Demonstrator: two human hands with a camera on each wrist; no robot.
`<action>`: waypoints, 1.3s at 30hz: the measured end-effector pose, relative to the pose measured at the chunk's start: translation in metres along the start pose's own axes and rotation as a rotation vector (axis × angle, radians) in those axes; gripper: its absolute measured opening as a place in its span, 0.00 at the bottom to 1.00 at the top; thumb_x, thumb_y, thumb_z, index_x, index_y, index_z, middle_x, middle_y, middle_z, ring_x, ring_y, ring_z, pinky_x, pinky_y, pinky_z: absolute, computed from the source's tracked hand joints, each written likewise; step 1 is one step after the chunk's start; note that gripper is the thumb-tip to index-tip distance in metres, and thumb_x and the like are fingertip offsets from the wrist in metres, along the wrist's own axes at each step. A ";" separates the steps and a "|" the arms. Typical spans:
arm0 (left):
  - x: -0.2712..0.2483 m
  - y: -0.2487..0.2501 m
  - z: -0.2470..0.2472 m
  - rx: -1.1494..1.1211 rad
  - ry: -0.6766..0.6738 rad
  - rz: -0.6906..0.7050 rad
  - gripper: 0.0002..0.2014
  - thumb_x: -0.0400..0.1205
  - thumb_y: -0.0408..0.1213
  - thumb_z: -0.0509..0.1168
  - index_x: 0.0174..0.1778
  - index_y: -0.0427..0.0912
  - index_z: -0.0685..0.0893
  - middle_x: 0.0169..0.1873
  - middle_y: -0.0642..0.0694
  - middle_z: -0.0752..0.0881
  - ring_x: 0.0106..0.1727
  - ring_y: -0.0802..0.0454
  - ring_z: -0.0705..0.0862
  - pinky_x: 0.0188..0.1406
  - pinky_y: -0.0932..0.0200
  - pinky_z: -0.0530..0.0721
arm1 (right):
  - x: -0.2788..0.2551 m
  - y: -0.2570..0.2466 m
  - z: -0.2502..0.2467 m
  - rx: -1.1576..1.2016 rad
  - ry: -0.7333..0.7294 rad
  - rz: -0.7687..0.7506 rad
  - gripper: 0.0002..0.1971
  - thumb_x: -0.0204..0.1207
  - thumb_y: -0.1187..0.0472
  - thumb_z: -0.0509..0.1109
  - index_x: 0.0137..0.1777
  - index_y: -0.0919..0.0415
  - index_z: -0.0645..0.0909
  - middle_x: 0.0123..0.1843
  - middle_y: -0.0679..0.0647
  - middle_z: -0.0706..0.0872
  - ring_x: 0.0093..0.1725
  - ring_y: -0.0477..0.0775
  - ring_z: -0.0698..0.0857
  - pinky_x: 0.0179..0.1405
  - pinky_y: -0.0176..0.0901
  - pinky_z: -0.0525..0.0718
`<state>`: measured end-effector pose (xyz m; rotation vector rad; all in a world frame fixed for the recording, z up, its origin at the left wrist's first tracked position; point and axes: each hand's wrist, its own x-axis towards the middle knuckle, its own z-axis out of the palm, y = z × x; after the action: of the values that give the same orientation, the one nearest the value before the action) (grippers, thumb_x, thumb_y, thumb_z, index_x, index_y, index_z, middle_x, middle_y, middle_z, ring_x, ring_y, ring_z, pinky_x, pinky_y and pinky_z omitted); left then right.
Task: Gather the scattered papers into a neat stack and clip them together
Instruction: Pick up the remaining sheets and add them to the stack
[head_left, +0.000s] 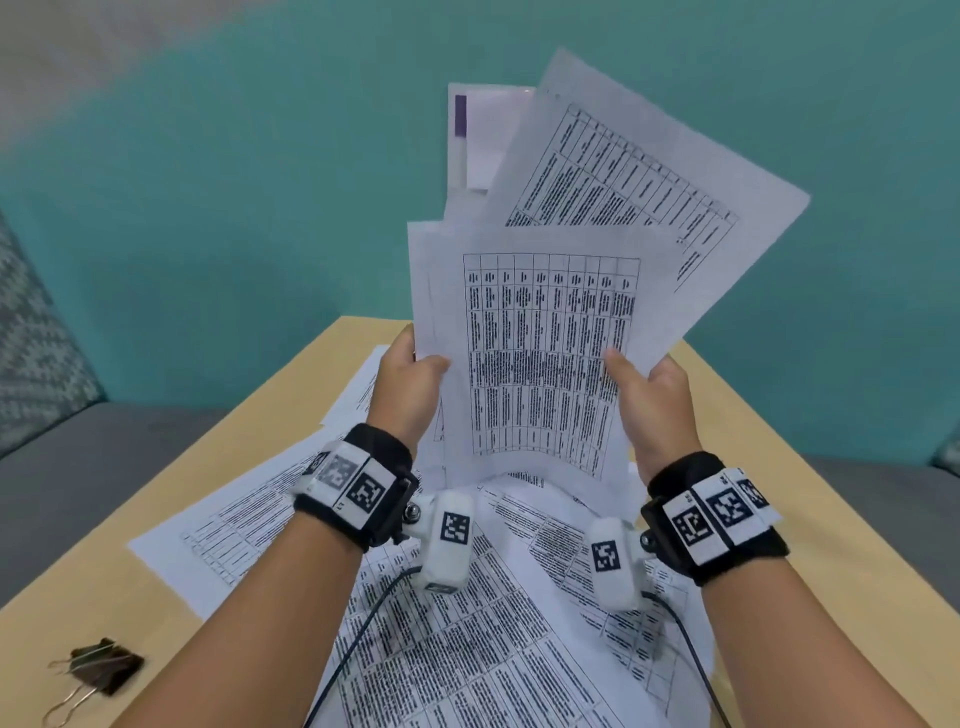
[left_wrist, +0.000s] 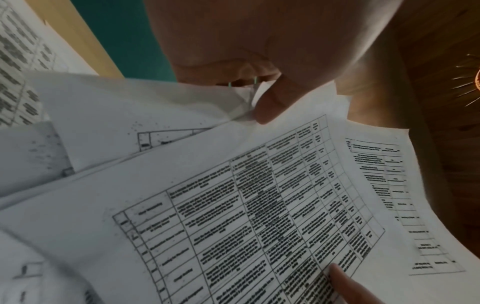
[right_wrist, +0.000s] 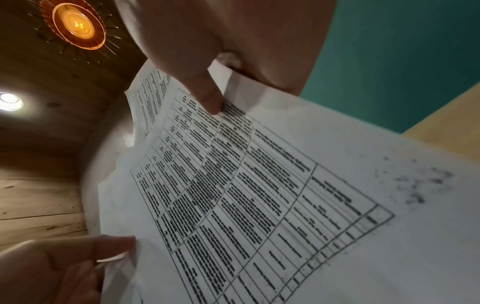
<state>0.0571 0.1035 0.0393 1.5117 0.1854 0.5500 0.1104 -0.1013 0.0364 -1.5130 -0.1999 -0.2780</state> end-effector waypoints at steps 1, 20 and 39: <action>0.000 -0.003 0.000 0.004 -0.004 -0.011 0.18 0.86 0.23 0.61 0.58 0.53 0.84 0.59 0.49 0.91 0.63 0.44 0.89 0.71 0.40 0.84 | -0.002 0.002 0.000 -0.022 -0.011 0.006 0.09 0.86 0.59 0.67 0.45 0.52 0.72 0.40 0.37 0.74 0.48 0.43 0.77 0.59 0.41 0.73; 0.012 0.027 -0.029 -0.318 0.251 -0.039 0.12 0.84 0.20 0.67 0.54 0.42 0.84 0.58 0.41 0.90 0.62 0.40 0.89 0.67 0.44 0.86 | -0.001 -0.005 -0.016 0.431 -0.171 0.339 0.50 0.62 0.45 0.84 0.83 0.52 0.64 0.73 0.57 0.78 0.69 0.58 0.81 0.67 0.67 0.82; 0.009 0.054 -0.058 -0.600 0.315 -0.057 0.10 0.79 0.48 0.69 0.53 0.52 0.86 0.52 0.50 0.89 0.52 0.49 0.83 0.51 0.52 0.78 | 0.015 -0.019 -0.048 0.256 -0.109 0.203 0.31 0.59 0.62 0.86 0.64 0.64 0.84 0.56 0.60 0.93 0.57 0.64 0.92 0.57 0.66 0.87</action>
<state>0.0271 0.1576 0.0894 0.8319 0.2774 0.7208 0.1168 -0.1510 0.0562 -1.2826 -0.1605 -0.0060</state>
